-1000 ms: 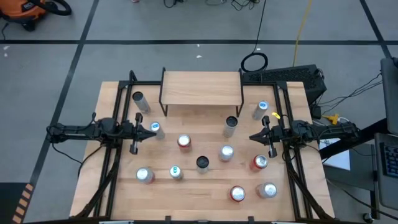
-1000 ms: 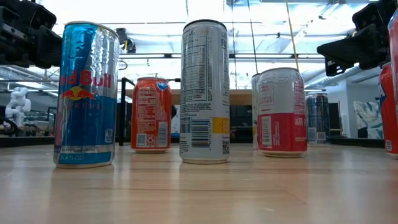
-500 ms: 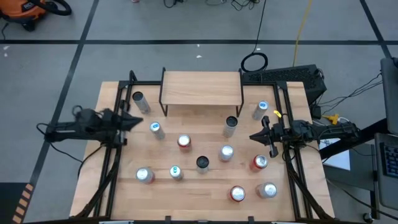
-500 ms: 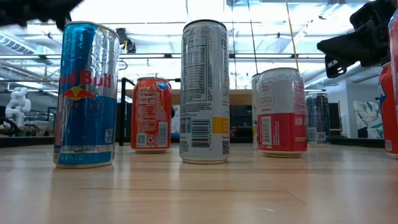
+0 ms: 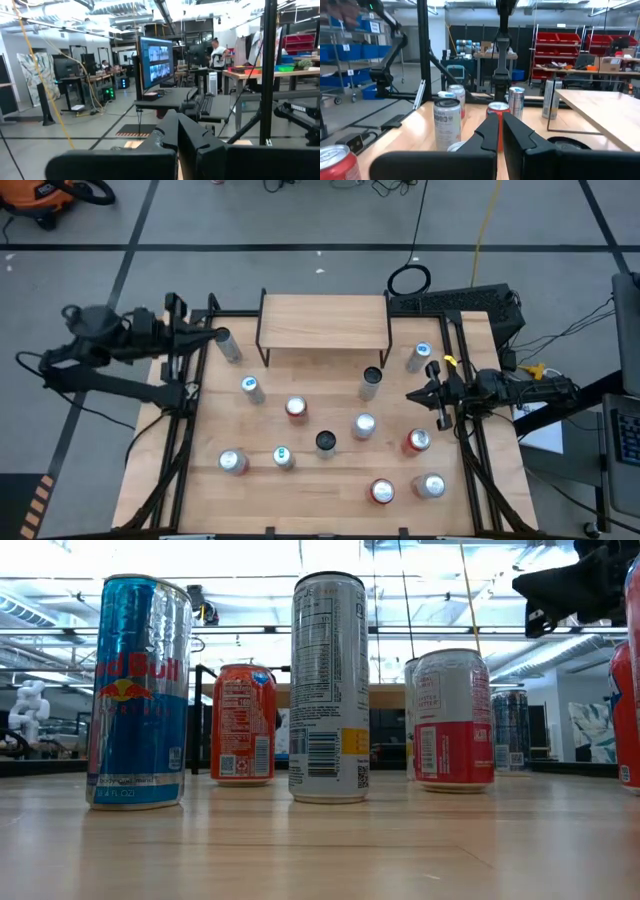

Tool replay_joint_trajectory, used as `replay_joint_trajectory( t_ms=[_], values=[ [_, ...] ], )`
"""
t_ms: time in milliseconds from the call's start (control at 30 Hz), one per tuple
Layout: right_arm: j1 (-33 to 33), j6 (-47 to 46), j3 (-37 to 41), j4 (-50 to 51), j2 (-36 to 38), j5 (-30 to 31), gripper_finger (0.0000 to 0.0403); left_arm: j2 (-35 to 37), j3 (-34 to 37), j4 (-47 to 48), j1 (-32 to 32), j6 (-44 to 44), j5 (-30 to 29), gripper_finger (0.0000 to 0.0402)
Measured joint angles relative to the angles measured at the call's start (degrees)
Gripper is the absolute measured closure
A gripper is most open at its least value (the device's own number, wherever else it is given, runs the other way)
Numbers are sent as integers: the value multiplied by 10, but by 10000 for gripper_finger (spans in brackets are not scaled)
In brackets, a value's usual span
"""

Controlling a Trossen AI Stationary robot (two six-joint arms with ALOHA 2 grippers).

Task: Place canned beverage on shelf
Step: Put the top left white-yellow soda can on the shelf

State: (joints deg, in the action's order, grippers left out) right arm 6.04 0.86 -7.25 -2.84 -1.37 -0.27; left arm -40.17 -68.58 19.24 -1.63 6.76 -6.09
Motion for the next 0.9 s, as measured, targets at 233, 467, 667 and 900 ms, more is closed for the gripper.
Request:
replay_joint_trajectory(
  t_ms=[233, 467, 667, 900],
  values=[
    [0, 5, 0, 16, 0, 0, 403, -145, -162, 51, 0, 2, -1, 402],
    [0, -4, -1, 22, 0, 0, 403, -222, -245, 88, 0, -1, -1, 402],
    [0, -18, -1, 28, 0, 0, 403, -249, -258, 104, 0, -4, -2, 402],
    [0, -59, -2, 17, 0, -2, 403, -276, -258, 111, 0, -4, 11, 402]
  ],
)
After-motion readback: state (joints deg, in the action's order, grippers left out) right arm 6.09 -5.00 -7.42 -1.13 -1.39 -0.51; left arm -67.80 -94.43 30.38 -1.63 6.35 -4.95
